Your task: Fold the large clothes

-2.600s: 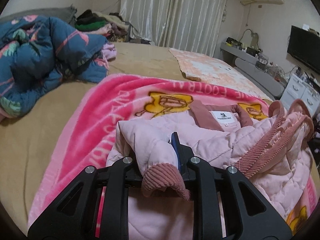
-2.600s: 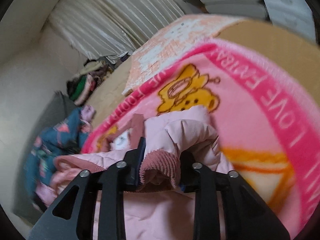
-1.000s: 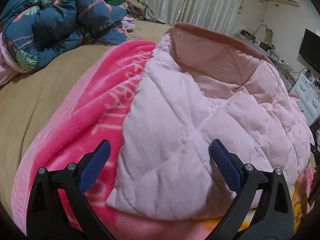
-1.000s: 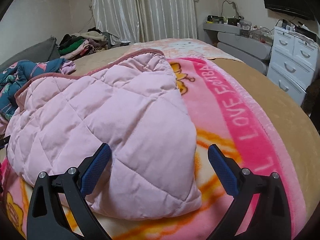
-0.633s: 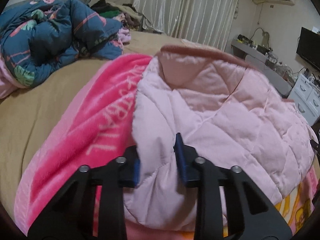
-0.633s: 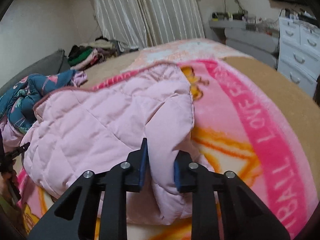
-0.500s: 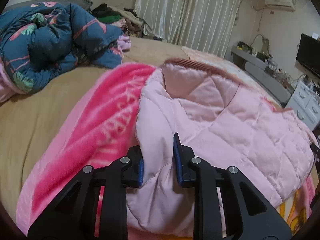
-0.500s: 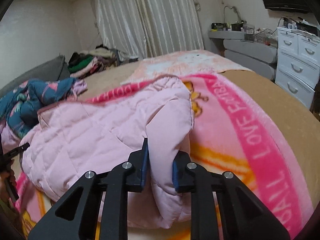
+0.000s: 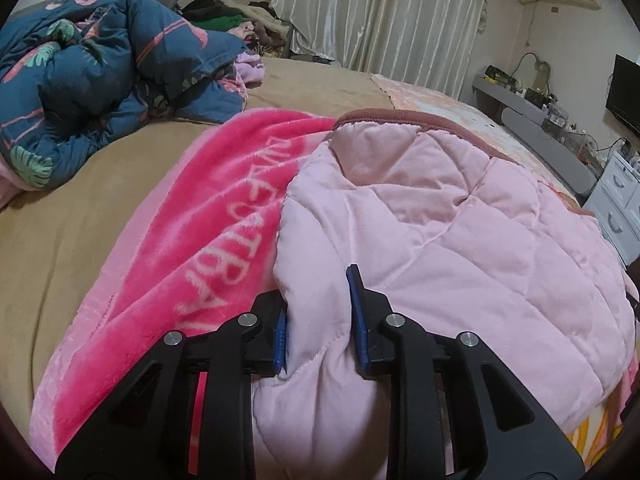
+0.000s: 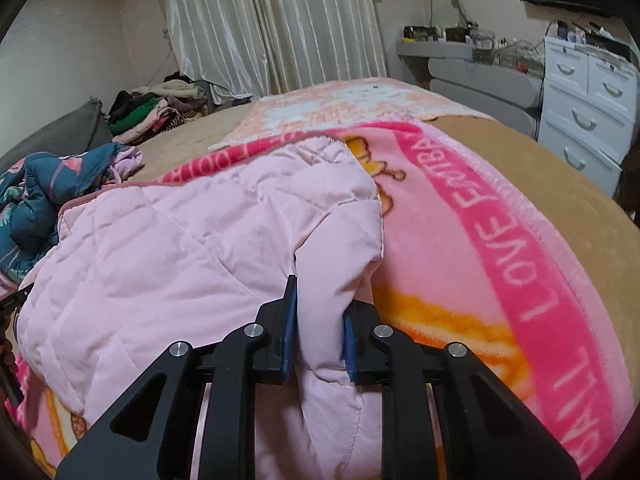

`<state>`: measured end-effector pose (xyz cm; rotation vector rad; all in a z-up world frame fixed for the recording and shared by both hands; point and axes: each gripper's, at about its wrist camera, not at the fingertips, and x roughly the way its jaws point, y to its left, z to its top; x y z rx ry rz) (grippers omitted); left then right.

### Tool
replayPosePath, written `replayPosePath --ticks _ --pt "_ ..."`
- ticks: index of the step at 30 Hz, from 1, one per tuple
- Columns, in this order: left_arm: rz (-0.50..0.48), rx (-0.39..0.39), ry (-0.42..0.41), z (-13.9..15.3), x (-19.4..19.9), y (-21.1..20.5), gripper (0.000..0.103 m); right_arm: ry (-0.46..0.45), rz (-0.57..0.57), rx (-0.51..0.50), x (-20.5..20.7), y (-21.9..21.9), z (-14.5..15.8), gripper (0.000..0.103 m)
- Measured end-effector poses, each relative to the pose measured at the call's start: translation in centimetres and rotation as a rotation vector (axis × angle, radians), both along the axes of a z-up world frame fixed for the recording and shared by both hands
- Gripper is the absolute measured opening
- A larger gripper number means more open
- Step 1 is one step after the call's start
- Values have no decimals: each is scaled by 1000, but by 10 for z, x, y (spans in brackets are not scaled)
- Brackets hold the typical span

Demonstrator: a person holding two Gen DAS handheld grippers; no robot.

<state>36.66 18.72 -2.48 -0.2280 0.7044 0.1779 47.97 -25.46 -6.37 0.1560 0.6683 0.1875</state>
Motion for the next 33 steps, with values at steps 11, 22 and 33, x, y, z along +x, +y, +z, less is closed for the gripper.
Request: replayPosePath --ticks 11,22,33 --pt "27 -19 38 1 -3 5 34 36 -37 127 -15 -19 3 49" --pt "32 -72 -34 48 -48 -10 89 -116 -61 146 -63 -18 52 98" --pt "31 -92 -69 67 -88 -31 94 -167 -96 200 -107 -25 77 98"
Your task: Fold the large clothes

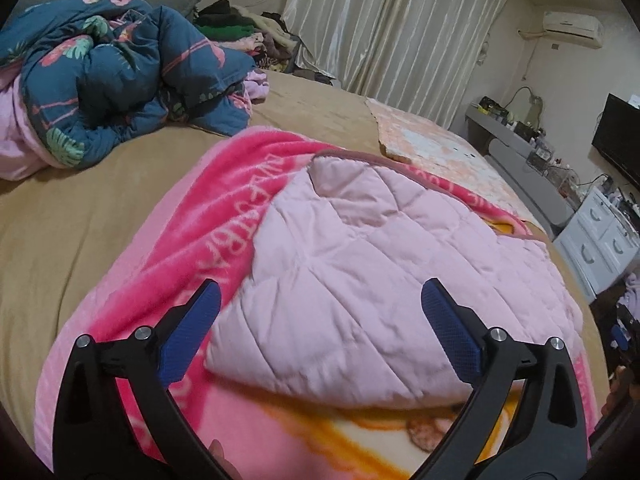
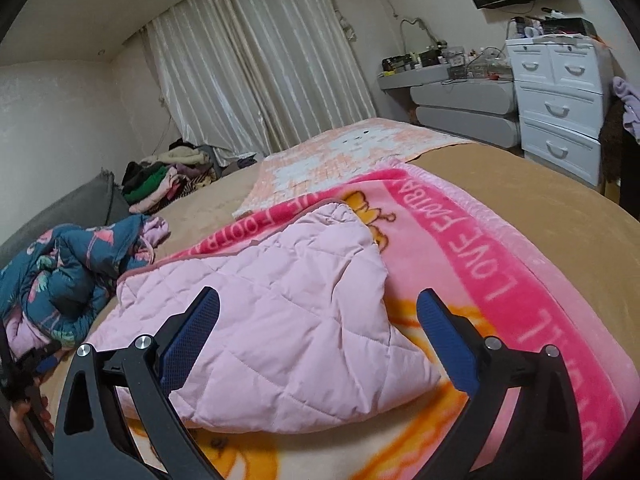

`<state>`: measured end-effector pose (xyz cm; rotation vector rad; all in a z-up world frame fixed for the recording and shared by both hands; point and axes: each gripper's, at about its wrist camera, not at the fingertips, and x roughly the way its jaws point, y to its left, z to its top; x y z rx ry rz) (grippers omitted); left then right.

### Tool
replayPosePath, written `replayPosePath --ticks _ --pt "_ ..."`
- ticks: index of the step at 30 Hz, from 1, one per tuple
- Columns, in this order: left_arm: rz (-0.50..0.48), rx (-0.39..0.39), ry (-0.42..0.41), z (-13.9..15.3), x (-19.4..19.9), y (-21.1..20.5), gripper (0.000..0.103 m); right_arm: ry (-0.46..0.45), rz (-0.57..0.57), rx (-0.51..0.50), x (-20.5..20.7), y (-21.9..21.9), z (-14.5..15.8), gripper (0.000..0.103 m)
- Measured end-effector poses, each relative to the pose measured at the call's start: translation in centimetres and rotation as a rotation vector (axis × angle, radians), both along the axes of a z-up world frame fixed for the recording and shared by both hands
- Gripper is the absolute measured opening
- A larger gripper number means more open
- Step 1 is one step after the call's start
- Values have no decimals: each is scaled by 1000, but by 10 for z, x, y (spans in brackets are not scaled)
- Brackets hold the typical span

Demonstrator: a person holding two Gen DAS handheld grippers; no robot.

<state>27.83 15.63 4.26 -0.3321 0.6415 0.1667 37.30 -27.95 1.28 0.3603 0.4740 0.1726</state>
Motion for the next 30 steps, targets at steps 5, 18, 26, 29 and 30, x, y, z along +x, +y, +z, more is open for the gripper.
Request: replayPosePath --ticks 5,18,26,29,30 --pt "-13 10 2 -3 -17 -10 94 -21 -13 1 -15 2 6 98" --pt "-36 37 51 -22 -42 -23 94 25 -18 -3 -46 17 -20 98" --pt "-24 8 117 -55 -36 -15 94 134 -17 59 -36 21 -53 98" --pt "-51 -45 142 -69 -29 -15 94 159 -46 60 -30 19 -64 98" --pt "-56 -57 146 -72 -28 -15 94 169 -49 62 -28 18 -68 98"
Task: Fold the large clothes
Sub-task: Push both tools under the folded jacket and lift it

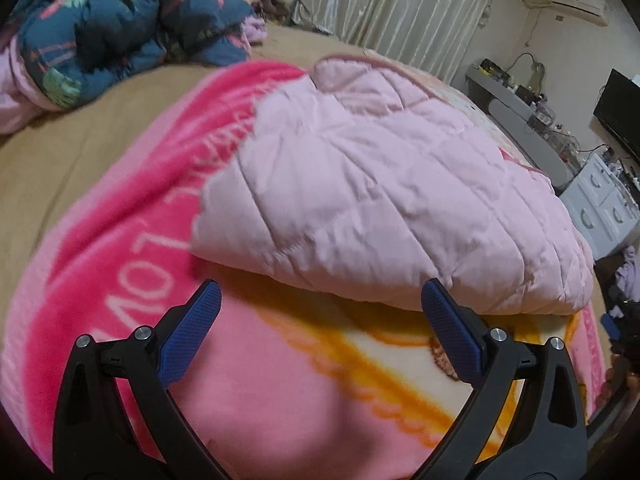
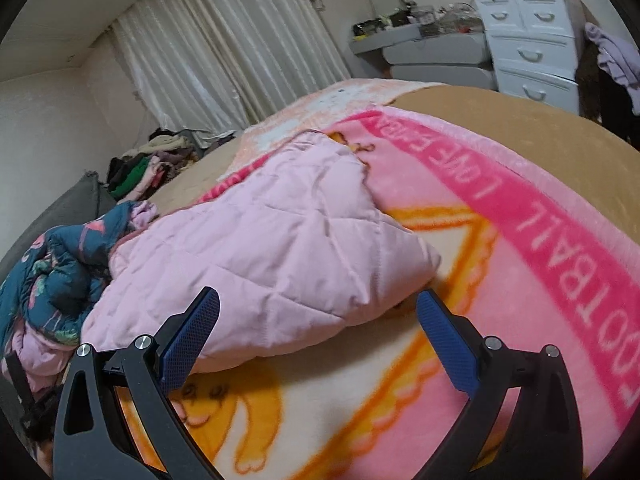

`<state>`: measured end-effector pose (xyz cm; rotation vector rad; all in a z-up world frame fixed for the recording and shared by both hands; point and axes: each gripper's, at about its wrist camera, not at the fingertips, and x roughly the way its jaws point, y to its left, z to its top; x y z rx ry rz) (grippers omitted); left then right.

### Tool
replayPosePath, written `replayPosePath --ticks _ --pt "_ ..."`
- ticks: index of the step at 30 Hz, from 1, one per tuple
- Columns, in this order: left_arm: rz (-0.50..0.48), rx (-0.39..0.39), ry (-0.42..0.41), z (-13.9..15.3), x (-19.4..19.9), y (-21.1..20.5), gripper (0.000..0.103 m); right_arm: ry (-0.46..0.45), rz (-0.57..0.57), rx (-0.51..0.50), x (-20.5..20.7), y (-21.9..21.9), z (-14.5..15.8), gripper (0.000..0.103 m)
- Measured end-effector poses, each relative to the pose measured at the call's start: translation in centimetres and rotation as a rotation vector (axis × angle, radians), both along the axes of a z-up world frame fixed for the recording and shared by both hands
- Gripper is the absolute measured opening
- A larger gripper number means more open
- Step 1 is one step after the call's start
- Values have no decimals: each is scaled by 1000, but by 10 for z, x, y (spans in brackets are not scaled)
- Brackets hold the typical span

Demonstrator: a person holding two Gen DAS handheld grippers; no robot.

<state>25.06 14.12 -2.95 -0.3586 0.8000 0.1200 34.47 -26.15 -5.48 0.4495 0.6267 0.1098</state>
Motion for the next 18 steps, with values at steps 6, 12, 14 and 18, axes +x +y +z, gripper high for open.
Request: replayPosePath --ticks 6,12,14,18 --pt "27 -246 38 -27 14 17 94 99 -12 124 19 -12 -28 98" --pt "102 -390 3 -38 23 36 94 161 -15 198 39 -13 -45 98" --pt "107 -402 -2 -39 28 38 94 170 -2 230 48 -11 -47 98" --pt "93 -407 -3 -38 46 39 94 173 34 271 67 -9 -52 99"
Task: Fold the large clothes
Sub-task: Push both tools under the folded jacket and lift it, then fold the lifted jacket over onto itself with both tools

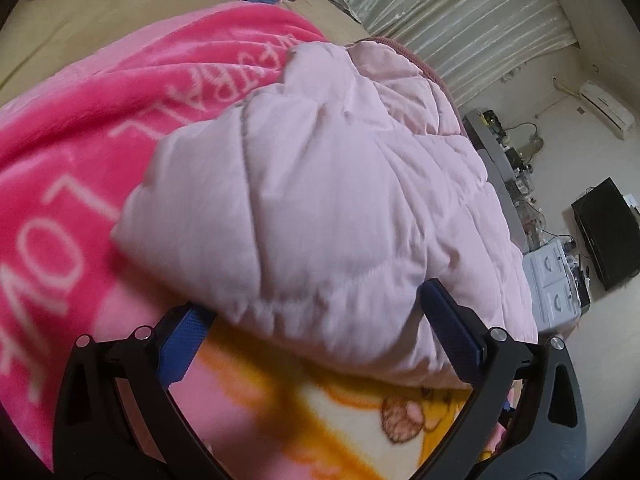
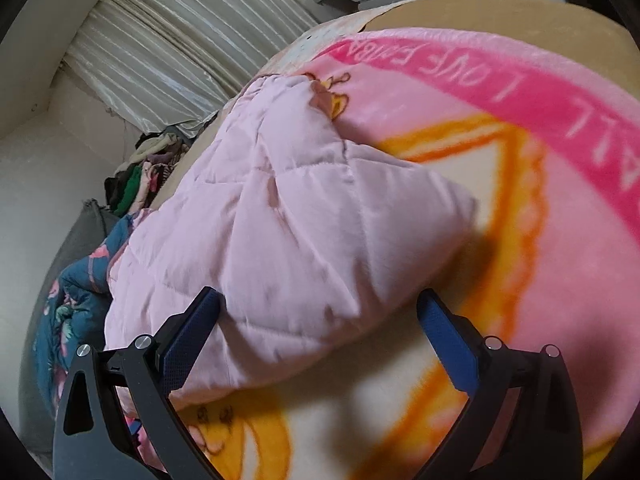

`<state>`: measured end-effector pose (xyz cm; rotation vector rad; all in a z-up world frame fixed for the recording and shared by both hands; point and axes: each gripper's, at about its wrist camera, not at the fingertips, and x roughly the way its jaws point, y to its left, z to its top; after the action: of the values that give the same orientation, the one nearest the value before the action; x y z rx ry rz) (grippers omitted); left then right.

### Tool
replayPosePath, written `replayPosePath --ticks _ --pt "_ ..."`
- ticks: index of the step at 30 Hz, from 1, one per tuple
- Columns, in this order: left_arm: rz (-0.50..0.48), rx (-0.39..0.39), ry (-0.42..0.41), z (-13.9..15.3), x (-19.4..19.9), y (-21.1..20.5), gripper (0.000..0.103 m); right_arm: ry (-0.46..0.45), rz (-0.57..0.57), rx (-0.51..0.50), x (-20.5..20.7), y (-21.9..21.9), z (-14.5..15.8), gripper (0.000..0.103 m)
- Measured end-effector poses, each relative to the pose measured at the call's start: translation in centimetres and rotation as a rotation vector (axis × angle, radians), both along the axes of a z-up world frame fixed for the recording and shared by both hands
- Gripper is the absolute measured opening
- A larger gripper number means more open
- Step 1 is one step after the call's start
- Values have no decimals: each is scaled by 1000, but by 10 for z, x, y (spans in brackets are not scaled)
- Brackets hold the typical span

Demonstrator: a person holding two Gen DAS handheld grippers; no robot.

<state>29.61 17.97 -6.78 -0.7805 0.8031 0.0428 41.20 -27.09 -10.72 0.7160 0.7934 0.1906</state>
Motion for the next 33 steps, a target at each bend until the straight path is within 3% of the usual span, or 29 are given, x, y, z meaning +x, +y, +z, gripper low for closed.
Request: replayPosePath --ticks 6,12,14,16,19,22,29,33 --pt "-9 -36 -12 -8 20 4 95 2 52 29 23 0 -1 99" --pt "-12 -7 -32 -4 30 0 95 -25 93 52 40 3 -5 97" --pt "-9 19 -50 2 33 -3 90 -43 111 34 43 5 -3 87" --pt "-16 57 -70 8 33 -9 71 -79 130 -10 40 9 5 66" --pt "-28 129 -102 20 32 -19 51 -139 155 -81 33 18 17 47" --pt "-40 172 -121 29 29 -24 39 -194 178 -157 28 27 30 36" --pt "-56 211 -194 59 10 -28 32 -345 227 -407 -3 52 79 30" --pt "-75 240 -237 82 -6 -33 32 -433 245 -465 -29 56 101 28"
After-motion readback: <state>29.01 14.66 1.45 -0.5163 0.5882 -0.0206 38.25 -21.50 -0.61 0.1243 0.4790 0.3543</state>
